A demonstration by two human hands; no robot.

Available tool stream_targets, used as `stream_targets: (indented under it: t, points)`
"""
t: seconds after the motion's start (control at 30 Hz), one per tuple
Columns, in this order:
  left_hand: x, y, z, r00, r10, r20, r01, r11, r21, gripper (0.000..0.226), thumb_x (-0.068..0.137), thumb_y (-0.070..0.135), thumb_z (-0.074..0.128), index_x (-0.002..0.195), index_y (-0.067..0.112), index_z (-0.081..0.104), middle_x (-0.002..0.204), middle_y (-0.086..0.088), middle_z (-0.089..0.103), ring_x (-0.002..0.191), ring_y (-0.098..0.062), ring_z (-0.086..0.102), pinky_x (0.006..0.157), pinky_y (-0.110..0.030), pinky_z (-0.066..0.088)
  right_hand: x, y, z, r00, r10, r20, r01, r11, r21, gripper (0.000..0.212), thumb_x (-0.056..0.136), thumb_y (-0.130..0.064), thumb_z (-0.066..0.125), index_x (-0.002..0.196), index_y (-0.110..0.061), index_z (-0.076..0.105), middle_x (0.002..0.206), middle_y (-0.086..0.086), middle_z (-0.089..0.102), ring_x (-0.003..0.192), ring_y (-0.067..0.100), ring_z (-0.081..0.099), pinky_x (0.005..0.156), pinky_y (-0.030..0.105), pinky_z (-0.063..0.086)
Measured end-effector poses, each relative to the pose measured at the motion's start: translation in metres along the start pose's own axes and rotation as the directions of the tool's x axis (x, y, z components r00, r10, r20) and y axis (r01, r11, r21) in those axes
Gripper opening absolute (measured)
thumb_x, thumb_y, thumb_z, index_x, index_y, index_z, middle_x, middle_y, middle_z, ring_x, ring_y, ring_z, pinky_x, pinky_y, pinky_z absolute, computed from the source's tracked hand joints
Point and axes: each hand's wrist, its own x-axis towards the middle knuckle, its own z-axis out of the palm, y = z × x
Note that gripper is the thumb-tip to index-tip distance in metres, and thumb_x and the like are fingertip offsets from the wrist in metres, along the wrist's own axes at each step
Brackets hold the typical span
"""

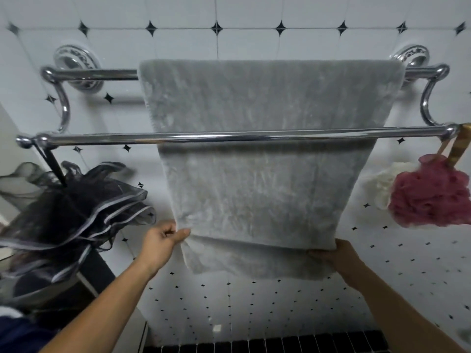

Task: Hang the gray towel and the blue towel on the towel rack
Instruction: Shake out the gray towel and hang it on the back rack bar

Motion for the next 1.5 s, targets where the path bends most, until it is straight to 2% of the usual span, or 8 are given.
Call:
stream_targets:
  t: [0.23, 0.47, 0.63, 0.8, 1.03, 1.13, 1.27, 1.5]
  points:
    - [0.003, 0.036, -0.004, 0.995, 0.098, 0.01, -0.093, 0.972, -0.217, 0.034, 0.065, 0.032, 0.089, 0.095, 0.023, 0.075, 0.122, 0.001, 0.062, 0.109, -0.016, 0.064, 0.089, -0.032, 0.054, -0.008, -0.047, -0.018, 0.95, -0.308, -0.056, 0.312, 0.944, 0.105, 0.053, 0.07, -0.022, 0.082, 0.12, -0.017, 0.063, 0.116, 0.004, 0.069, 0.105, 0.022, 0.065, 0.082, 0.038, 0.058]
    - [0.023, 0.108, -0.002, 0.954, 0.251, -0.164, -0.292, 0.901, -0.322, 0.01, 0.07, 0.034, 0.079, 0.071, 0.024, 0.079, 0.072, 0.003, 0.077, 0.065, -0.012, 0.073, 0.056, -0.02, 0.055, 0.01, -0.142, -0.04, 0.845, -0.488, -0.217, 0.534, 0.767, 0.355, 0.017, 0.069, -0.019, 0.073, 0.084, -0.014, 0.079, 0.083, 0.004, 0.078, 0.077, 0.021, 0.075, 0.064, 0.026, 0.059]
    - [0.02, 0.096, -0.004, 0.971, 0.174, -0.167, -0.231, 0.871, -0.433, 0.022, 0.07, 0.033, 0.078, 0.082, 0.015, 0.08, 0.084, -0.006, 0.079, 0.075, -0.018, 0.075, 0.061, -0.021, 0.057, 0.018, -0.139, -0.038, 0.856, -0.435, -0.28, 0.516, 0.754, 0.406, 0.019, 0.066, -0.028, 0.077, 0.071, -0.009, 0.078, 0.076, 0.012, 0.076, 0.066, 0.022, 0.073, 0.06, 0.03, 0.059]
    - [0.021, 0.09, 0.0, 0.974, 0.155, -0.167, -0.221, 0.823, -0.523, 0.013, 0.07, 0.018, 0.078, 0.079, 0.008, 0.079, 0.083, -0.01, 0.078, 0.073, -0.02, 0.074, 0.061, -0.024, 0.058, 0.023, -0.139, -0.039, 0.861, -0.378, -0.339, 0.501, 0.742, 0.445, 0.042, 0.077, -0.02, 0.077, 0.092, 0.017, 0.063, 0.078, 0.02, 0.068, 0.073, 0.03, 0.065, 0.068, 0.041, 0.058]
    - [0.022, 0.078, 0.011, 0.953, 0.133, -0.271, -0.263, 0.807, -0.528, 0.016, 0.081, 0.002, 0.072, 0.076, 0.017, 0.068, 0.066, 0.003, 0.074, 0.061, -0.008, 0.07, 0.06, -0.022, 0.057, 0.023, -0.149, -0.039, 0.844, -0.373, -0.385, 0.519, 0.747, 0.416, 0.015, 0.084, -0.013, 0.074, 0.095, -0.011, 0.064, 0.091, 0.008, 0.072, 0.079, 0.02, 0.071, 0.072, 0.036, 0.06]
    - [0.014, 0.057, 0.014, 0.974, 0.111, -0.199, -0.201, 0.834, -0.514, 0.042, 0.077, 0.0, 0.076, 0.11, 0.014, 0.054, 0.09, 0.004, 0.077, 0.079, -0.011, 0.074, 0.064, -0.025, 0.059, 0.02, -0.12, -0.034, 0.91, -0.384, -0.158, 0.415, 0.819, 0.396, 0.038, 0.076, -0.013, 0.079, 0.11, -0.007, 0.064, 0.106, 0.012, 0.073, 0.094, 0.028, 0.071, 0.082, 0.043, 0.058]
    - [-0.006, 0.015, 0.035, 0.996, -0.033, 0.083, 0.051, 0.974, -0.219, 0.05, 0.058, 0.005, 0.091, 0.101, 0.021, 0.069, 0.088, 0.017, 0.077, 0.078, -0.004, 0.073, 0.06, -0.018, 0.057, 0.012, -0.054, -0.009, 0.965, -0.215, 0.147, 0.192, 0.969, 0.156, 0.049, 0.056, -0.018, 0.09, 0.103, -0.017, 0.074, 0.101, 0.004, 0.078, 0.095, 0.026, 0.073, 0.07, 0.033, 0.061]
    - [-0.016, -0.054, 0.029, 0.973, -0.224, 0.065, 0.232, 0.958, -0.17, 0.016, 0.075, 0.002, 0.078, 0.089, 0.008, 0.076, 0.087, -0.004, 0.079, 0.077, -0.02, 0.075, 0.059, -0.022, 0.058, 0.016, 0.03, -0.002, 0.98, 0.076, 0.182, -0.081, 0.997, 0.019, 0.034, 0.075, -0.021, 0.082, 0.105, -0.013, 0.067, 0.1, -0.008, 0.068, 0.089, 0.01, 0.065, 0.093, 0.039, 0.052]
